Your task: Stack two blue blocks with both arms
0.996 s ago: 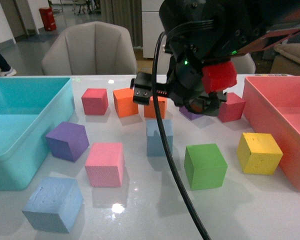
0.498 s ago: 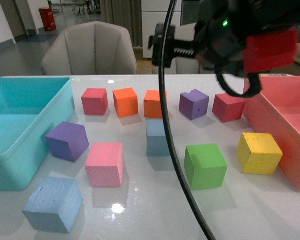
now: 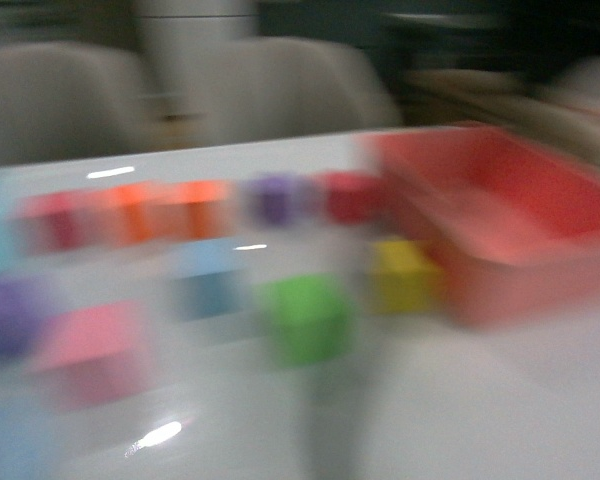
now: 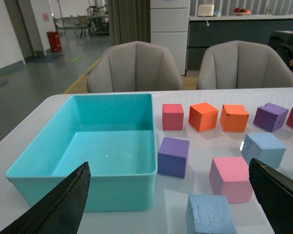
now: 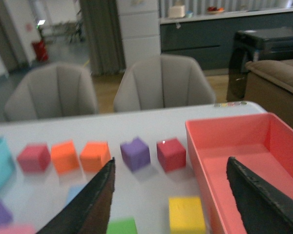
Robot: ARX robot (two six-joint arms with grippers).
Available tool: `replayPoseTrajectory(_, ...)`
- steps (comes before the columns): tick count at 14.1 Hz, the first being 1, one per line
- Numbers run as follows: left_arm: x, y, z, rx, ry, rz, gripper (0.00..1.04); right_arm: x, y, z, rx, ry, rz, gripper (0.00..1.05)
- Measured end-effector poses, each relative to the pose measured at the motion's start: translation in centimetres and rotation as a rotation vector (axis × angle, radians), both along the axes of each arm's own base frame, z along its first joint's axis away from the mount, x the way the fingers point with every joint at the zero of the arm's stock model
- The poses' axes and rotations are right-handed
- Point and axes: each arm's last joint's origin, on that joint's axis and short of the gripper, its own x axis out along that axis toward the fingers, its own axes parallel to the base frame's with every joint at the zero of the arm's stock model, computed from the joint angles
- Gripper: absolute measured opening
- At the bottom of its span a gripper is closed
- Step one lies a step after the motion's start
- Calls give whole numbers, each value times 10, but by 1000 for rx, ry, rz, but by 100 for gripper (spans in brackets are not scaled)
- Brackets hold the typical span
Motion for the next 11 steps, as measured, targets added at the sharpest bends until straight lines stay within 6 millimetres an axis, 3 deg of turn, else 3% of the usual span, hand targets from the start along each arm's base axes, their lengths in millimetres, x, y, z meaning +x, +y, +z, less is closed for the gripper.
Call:
replayPoseTrajectory(1,0,0,0,0,5,3,98,-22,-25,-28,-66,65,31,54)
replayPoseTrajectory(2,0,0,0,0,0,2,98,-29,-44,-34,-77,69,-1,41)
replayPoseTrajectory(5,0,0,0,0,1,0,98,-44,-62,-31,-65,-9,12,8)
replayPoseTrajectory(6,0,0,0,0,1,0,98,-47,-65,-36,-74,3,16,2)
replayPoseTrajectory(11,0,0,0,0,1,0,98,-60,-80,-47,-76,7,28,2)
